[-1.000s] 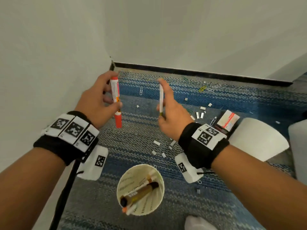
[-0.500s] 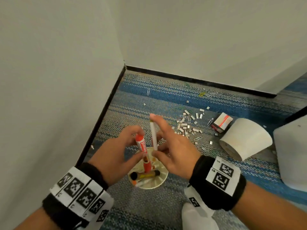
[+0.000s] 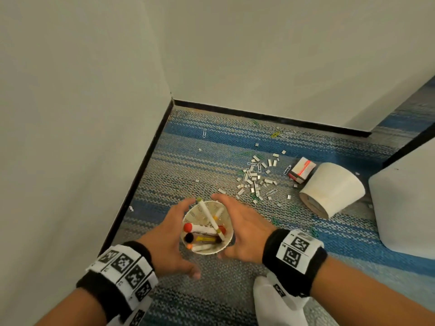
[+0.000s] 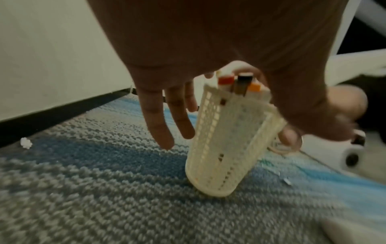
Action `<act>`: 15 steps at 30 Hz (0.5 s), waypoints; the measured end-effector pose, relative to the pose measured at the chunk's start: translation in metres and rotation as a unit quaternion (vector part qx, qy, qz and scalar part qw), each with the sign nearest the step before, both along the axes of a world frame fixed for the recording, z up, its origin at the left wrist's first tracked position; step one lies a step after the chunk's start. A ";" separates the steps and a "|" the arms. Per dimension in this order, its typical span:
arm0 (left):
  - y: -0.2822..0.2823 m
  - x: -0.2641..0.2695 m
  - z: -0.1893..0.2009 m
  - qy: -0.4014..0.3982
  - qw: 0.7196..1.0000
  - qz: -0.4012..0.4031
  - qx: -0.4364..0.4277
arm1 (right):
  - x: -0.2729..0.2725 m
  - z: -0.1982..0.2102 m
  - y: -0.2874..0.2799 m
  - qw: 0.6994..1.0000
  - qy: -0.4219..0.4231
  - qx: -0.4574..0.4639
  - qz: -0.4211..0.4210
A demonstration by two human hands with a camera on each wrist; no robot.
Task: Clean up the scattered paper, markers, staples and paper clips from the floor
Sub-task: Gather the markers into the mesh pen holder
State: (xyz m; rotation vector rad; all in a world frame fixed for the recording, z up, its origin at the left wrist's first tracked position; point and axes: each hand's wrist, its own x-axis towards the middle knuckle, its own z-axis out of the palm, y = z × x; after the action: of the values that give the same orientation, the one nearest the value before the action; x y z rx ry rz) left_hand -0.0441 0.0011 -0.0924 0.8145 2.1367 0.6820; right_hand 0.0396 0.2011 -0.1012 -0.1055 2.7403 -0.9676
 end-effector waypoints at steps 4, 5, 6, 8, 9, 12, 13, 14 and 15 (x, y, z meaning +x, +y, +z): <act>0.006 0.001 0.005 -0.010 0.996 0.052 0.075 | -0.002 0.018 -0.002 1.000 0.008 -0.021 -0.015; 0.009 -0.001 0.014 0.002 0.993 0.058 0.101 | -0.002 0.027 0.000 0.999 0.010 -0.031 -0.015; 0.011 -0.003 0.025 0.015 0.992 0.055 0.114 | -0.003 0.039 0.002 0.999 0.016 -0.037 -0.016; 0.017 -0.006 0.059 0.051 0.991 0.034 0.123 | -0.002 0.071 0.011 0.999 0.032 -0.027 -0.019; 0.022 -0.009 0.078 0.072 0.989 0.020 0.130 | -0.003 0.090 0.016 0.999 0.042 -0.018 -0.019; 0.037 -0.013 0.137 0.135 0.979 -0.015 0.152 | 0.000 0.153 0.033 0.997 0.072 0.022 -0.022; 0.044 -0.014 0.160 0.151 0.975 -0.020 0.163 | 0.002 0.178 0.041 0.994 0.091 0.048 -0.025; 0.051 -0.015 0.186 0.165 0.970 -0.026 0.176 | 0.004 0.204 0.049 0.990 0.116 0.074 -0.026; 0.059 -0.016 0.210 0.176 0.965 -0.033 0.192 | 0.006 0.228 0.058 0.985 0.139 0.094 -0.030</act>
State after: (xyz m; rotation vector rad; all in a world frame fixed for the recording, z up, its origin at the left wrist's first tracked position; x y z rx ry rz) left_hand -0.0596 0.0606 0.1173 1.2907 2.3089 0.9973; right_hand 0.0456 0.2587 0.1273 -0.1354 3.0931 -0.7515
